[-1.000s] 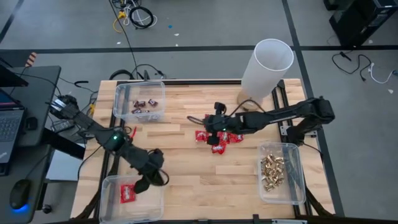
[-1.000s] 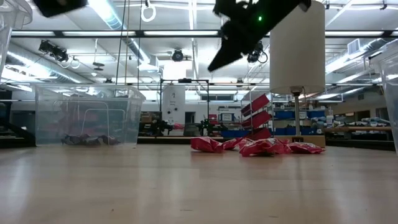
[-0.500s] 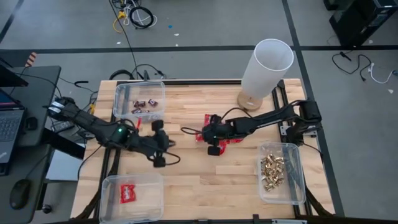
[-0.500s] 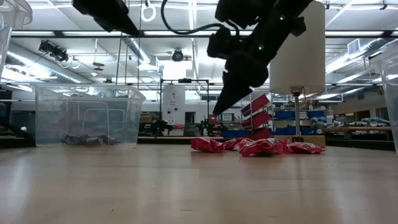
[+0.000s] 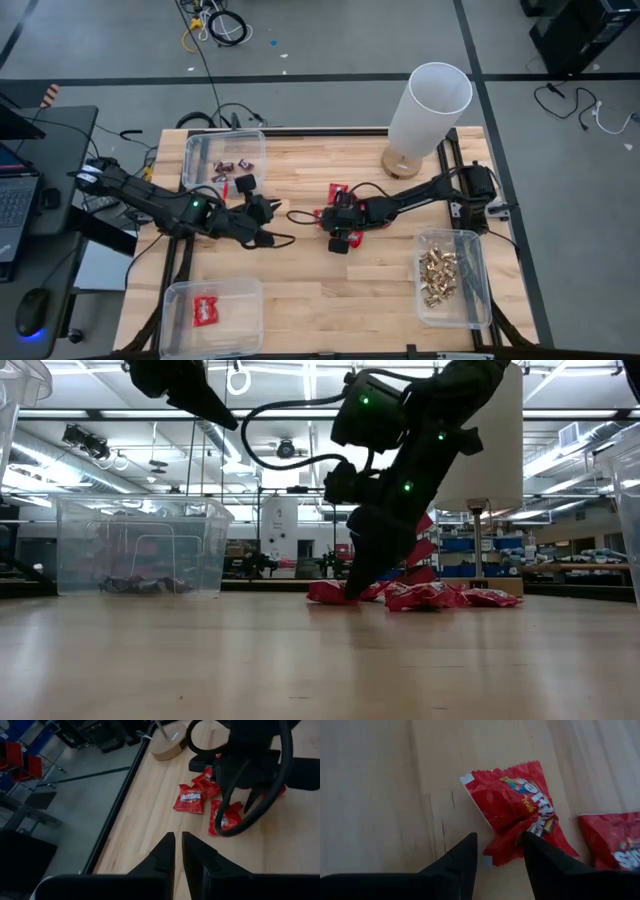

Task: Sort candy
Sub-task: Put the red chocolate into the bottom left transparent bin

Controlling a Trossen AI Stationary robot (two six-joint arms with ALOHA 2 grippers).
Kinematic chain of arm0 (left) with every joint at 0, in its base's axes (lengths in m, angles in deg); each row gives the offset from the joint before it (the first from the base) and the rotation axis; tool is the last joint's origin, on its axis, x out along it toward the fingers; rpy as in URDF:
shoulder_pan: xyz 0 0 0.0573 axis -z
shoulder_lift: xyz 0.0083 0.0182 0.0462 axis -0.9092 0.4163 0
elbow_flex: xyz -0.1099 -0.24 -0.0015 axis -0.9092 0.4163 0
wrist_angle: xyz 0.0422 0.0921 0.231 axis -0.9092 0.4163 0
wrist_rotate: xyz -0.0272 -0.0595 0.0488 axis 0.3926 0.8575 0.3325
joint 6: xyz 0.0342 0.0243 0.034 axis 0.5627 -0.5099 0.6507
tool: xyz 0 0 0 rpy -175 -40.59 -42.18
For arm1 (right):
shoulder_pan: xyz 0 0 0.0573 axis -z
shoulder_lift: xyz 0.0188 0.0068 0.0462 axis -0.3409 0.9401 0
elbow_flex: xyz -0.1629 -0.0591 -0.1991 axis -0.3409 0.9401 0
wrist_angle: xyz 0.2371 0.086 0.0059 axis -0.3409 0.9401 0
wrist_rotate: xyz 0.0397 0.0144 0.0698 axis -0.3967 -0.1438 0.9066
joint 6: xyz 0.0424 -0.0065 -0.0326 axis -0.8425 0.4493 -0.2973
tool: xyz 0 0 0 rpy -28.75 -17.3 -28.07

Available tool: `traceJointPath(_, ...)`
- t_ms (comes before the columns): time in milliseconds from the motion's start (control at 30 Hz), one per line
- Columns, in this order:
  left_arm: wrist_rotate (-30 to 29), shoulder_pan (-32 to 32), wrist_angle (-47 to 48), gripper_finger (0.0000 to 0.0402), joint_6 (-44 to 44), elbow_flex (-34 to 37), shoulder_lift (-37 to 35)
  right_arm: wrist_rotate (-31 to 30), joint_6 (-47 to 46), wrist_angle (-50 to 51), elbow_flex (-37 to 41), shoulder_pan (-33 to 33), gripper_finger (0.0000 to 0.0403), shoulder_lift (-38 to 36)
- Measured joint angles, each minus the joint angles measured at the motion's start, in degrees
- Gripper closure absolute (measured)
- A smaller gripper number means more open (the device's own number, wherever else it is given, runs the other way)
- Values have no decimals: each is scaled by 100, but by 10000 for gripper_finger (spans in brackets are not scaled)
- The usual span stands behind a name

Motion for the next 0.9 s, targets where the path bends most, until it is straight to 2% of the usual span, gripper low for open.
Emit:
traceJointPath(200,-1,-34,0,365,-46,0,0,-45,-72,15,0,65,285,21)
traceJointPath(433,194,-34,-170,365,-44,129,2,-57,78,17,0,89,390,21)
traceJointPath(767,441,-31,-1614,365,436,1022,7,-5,33,-66,0,109,401,19)
traceJointPath(900,936,-31,-2096,365,709,1263,7,365,22,-303,2,111,402,-5)
